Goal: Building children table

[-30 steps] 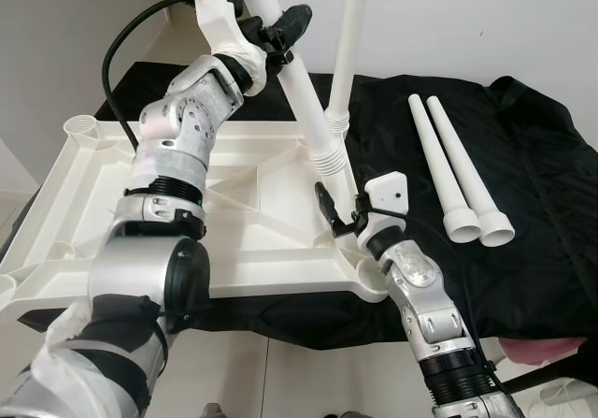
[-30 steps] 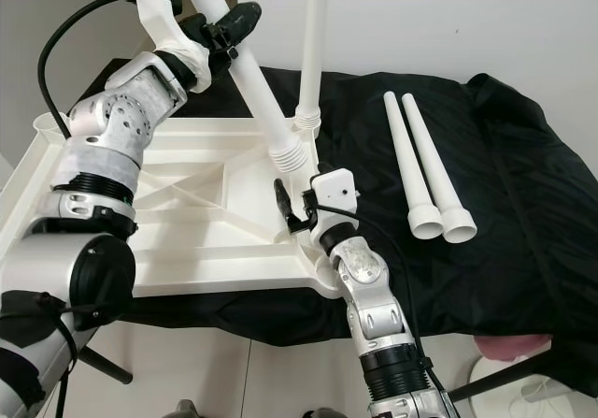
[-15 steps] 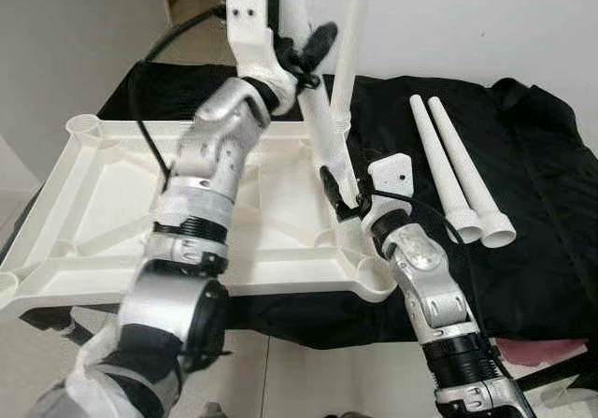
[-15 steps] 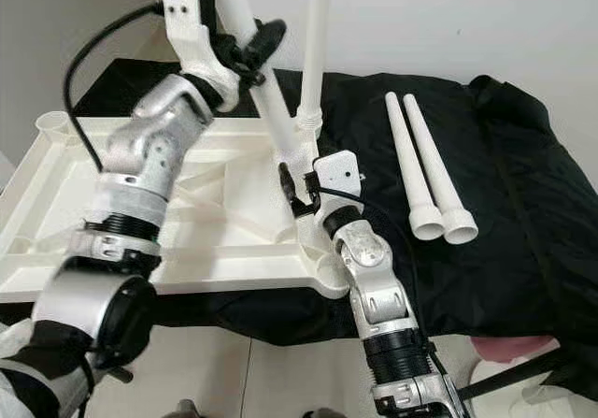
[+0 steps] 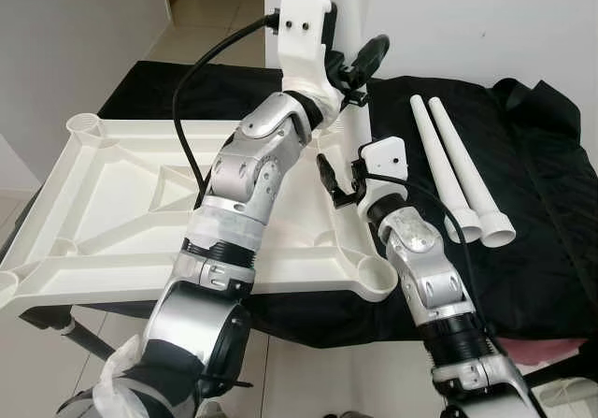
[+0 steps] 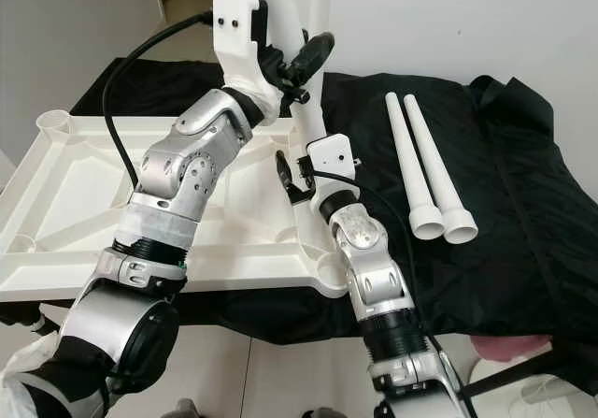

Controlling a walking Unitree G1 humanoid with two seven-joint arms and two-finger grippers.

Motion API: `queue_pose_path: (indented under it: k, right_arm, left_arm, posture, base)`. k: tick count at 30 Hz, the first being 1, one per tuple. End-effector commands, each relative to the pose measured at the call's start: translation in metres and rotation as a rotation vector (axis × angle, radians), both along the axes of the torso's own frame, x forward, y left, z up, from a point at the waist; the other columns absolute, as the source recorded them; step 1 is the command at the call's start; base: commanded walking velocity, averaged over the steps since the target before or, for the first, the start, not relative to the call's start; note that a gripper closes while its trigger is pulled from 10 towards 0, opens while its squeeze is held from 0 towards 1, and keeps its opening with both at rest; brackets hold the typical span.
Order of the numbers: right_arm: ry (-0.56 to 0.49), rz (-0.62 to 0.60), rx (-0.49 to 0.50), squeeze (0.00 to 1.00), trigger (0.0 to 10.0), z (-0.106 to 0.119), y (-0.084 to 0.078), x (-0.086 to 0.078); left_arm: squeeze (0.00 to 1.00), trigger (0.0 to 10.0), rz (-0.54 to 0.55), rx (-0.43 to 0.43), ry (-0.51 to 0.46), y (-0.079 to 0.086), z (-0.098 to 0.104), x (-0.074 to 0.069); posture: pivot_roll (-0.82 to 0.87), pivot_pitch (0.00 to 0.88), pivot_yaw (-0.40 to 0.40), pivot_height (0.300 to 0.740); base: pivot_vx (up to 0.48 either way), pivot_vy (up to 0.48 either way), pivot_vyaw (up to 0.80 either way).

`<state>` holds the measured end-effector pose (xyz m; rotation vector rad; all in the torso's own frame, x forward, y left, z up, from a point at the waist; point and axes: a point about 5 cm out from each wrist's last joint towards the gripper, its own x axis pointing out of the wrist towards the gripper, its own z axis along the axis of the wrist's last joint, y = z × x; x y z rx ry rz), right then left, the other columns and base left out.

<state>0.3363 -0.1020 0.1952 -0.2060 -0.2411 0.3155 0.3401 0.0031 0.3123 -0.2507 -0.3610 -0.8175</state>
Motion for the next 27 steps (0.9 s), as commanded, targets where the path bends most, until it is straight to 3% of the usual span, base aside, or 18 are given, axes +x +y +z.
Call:
queue_pose_path:
  k: [1,17,18,20,21,22,23,27]
  right_arm:
    - [0.009,-0.028,-0.017,0.00,10.0,0.002,-0.002,0.005]
    - [-0.002,-0.054,-0.046,0.00,10.0,0.009,-0.001,0.013]
    - [-0.020,-0.055,-0.072,0.00,7.3,0.011,0.000,0.014]
    - [-0.023,-0.052,-0.075,0.00,7.3,0.011,0.000,0.014]
    - [-0.026,-0.051,-0.076,0.00,3.2,0.011,0.000,0.014]
    - [-0.026,-0.051,-0.076,0.00,3.2,0.011,0.000,0.014]
    - [-0.029,-0.048,-0.077,0.00,0.9,0.011,0.000,0.014]
    - [-0.030,-0.041,-0.084,0.00,0.0,0.012,0.000,0.014]
  left_arm:
    - [0.00,10.0,-0.018,0.015,-0.031,-0.009,0.003,-0.008]
    - [0.00,10.0,-0.018,0.040,-0.047,-0.017,0.004,-0.014]
    - [0.00,10.0,-0.018,0.049,-0.051,-0.019,0.004,-0.015]
    - [0.00,10.0,-0.017,0.053,-0.052,-0.020,0.003,-0.016]
    - [0.00,10.0,-0.017,0.057,-0.055,-0.021,0.003,-0.016]
    - [0.00,10.0,-0.017,0.057,-0.055,-0.021,0.003,-0.016]
    - [0.00,10.0,-0.015,0.063,-0.058,-0.021,0.002,-0.016]
    - [0.00,10.0,-0.008,0.081,-0.070,-0.022,0.002,-0.016]
  posture:
    - [-0.02,0.000,-0.026,0.740]
    - [-0.02,0.000,-0.015,0.740]
    - [-0.02,0.000,-0.012,0.740]
    - [-0.02,0.000,-0.012,0.740]
    - [-0.02,0.000,-0.012,0.740]
    - [-0.02,0.000,-0.012,0.740]
    - [-0.02,0.000,-0.012,0.740]
    - [-0.03,0.000,-0.011,0.740]
  base:
    - [0.000,0.000,0.00]
    - [0.000,0.000,0.00]
    - [0.000,0.000,0.00]
    - [0.000,0.000,0.00]
    - [0.000,0.000,0.00]
    - [0.000,0.000,0.00]
    - [0.000,0.000,0.00]
    - [0.000,0.000,0.00]
